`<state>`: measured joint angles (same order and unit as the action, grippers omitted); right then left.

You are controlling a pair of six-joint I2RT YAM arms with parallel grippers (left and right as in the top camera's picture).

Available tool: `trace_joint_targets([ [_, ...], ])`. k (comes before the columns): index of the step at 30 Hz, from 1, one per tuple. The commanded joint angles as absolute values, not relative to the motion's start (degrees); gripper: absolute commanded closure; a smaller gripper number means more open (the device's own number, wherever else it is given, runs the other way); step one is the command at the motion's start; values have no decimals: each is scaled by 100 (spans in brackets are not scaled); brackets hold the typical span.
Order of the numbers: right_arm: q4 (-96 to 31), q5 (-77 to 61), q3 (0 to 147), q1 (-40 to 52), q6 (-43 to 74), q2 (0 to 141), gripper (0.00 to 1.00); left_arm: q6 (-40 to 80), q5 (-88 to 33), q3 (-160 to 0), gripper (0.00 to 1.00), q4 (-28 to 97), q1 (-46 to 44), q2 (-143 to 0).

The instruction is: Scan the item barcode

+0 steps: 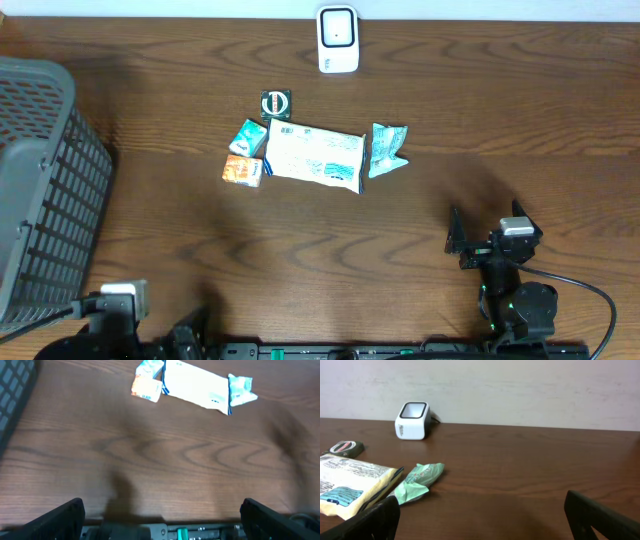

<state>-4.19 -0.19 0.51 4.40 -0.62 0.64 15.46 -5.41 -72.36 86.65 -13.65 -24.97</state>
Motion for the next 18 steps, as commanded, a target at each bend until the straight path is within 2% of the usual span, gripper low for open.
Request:
trace_joint_targets([
  [1,-429,-14,32,438,-3,40,1,1704,-338,-6847,2,8429,-1363,-2491],
  [12,-429,-14,32,438,-3,40,1,1704,-268,-5734,2,6173,-1363,-2497],
  [18,-429,-14,32,438,-3,40,1,1704,75,-5376,2,5494,-1363,-2497],
])
